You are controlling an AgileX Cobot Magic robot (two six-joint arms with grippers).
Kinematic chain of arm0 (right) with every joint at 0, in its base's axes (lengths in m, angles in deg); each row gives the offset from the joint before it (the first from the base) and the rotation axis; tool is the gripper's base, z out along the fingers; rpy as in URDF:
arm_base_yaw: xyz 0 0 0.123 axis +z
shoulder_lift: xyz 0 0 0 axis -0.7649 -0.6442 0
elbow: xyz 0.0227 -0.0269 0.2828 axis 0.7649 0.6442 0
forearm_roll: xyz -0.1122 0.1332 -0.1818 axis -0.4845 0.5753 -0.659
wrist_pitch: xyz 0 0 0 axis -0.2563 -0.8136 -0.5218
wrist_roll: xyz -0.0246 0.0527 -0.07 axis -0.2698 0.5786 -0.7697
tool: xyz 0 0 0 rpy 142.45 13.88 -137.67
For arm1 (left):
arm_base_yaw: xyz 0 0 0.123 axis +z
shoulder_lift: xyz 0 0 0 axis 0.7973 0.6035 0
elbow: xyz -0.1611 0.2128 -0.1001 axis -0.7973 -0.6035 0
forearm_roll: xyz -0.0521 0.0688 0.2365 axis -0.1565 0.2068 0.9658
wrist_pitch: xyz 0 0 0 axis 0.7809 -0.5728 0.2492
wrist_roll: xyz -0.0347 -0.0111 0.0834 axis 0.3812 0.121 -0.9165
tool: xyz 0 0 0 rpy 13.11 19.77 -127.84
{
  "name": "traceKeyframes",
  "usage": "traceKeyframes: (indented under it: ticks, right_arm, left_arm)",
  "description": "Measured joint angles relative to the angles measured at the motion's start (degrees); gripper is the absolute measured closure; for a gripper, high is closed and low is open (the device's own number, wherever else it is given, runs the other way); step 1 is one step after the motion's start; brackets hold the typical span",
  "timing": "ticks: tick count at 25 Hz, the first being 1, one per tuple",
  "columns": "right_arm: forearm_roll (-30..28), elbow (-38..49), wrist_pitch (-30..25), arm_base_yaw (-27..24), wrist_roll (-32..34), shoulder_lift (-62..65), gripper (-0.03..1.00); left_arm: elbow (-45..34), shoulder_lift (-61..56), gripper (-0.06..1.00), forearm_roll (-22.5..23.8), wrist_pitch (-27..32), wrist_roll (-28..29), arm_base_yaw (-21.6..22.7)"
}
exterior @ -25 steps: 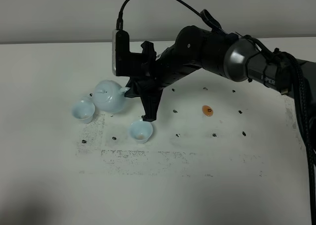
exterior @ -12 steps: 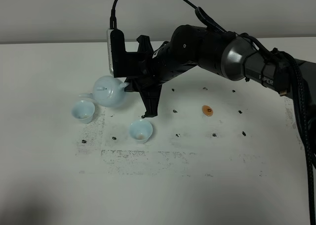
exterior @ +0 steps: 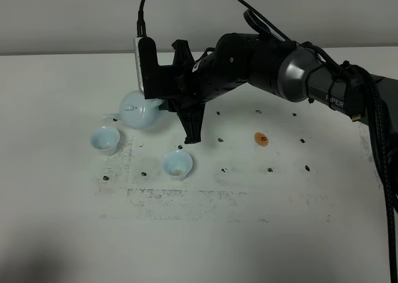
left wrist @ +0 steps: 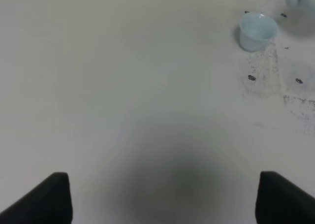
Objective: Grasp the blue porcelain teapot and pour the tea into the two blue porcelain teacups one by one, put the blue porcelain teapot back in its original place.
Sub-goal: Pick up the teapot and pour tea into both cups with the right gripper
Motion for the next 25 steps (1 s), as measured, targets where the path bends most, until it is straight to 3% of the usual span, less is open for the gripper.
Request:
traceKeyframes:
  ticks: [12, 25]
  right_arm:
    - [-5.59, -0.11, 2.29, 2.43, -0.27, -0.44, 0.93]
    - [-7.5, -0.13, 4.64, 2.43, -0.21, -2.82, 0.93]
  left_arm:
    - [0.0, 0.0, 0.22, 0.0, 0.0, 0.0, 0.0]
    - [0.0, 0.0, 0.22, 0.0, 0.0, 0.0, 0.0]
